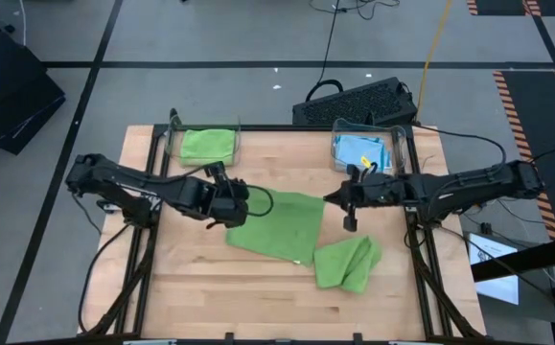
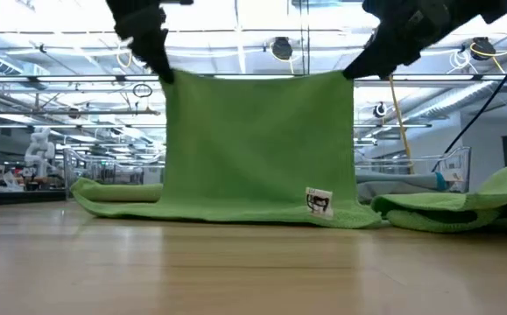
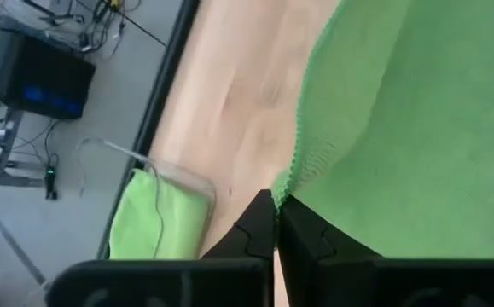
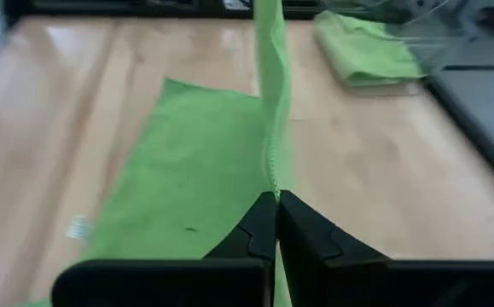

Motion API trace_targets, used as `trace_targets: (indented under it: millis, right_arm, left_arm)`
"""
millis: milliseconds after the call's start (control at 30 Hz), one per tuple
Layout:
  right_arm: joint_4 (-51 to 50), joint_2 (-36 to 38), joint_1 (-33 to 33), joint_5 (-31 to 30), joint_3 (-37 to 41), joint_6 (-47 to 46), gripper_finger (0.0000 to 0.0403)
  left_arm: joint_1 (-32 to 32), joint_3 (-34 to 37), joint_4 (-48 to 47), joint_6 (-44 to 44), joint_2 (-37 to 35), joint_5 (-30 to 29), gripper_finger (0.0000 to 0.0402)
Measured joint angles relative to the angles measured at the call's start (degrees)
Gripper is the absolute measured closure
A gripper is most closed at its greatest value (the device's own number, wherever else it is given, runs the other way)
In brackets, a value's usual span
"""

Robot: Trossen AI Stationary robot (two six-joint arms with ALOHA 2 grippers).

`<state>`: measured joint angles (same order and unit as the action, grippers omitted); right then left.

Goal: Fold microfiber towels
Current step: Fold the left green microfiber cloth

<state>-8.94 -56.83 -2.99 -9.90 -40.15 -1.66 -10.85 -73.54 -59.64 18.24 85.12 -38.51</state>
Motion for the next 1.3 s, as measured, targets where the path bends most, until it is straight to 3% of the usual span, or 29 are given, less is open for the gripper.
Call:
trace_targets:
  millis: [300, 533, 800, 1167, 1300]
  right_arm:
    - [8.7, -2.5, -5.6, 2.7, 5.9, -9.8, 0.0401]
    - [12.4, -6.1, -9.4, 2.6, 7.2, -15.3, 0.0401]
    - [19.0, -13.7, -13.4, 2.7, 7.2, -18.3, 0.0401]
    - [19.6, -18.5, -16.6, 2.6, 7.2, -22.2, 0.0401]
    - [20.8, -21.1, -16.7, 2.5, 7.2, -23.0, 0.0401]
  left_arm:
    - [-0.2, 9.2, 1.8, 5.0, 0.0, 1.8, 0.0394]
    - [-0.7, 15.8, 10.9, 3.4, 0.0, 6.0, 0.0396]
    - [-2.8, 16.5, 10.3, 5.2, 0.0, 5.5, 0.0397]
    - [-4.5, 16.6, 10.6, 6.3, 0.0, 7.5, 0.0396]
    - [-4.6, 20.7, 16.6, 3.5, 0.0, 6.2, 0.0394]
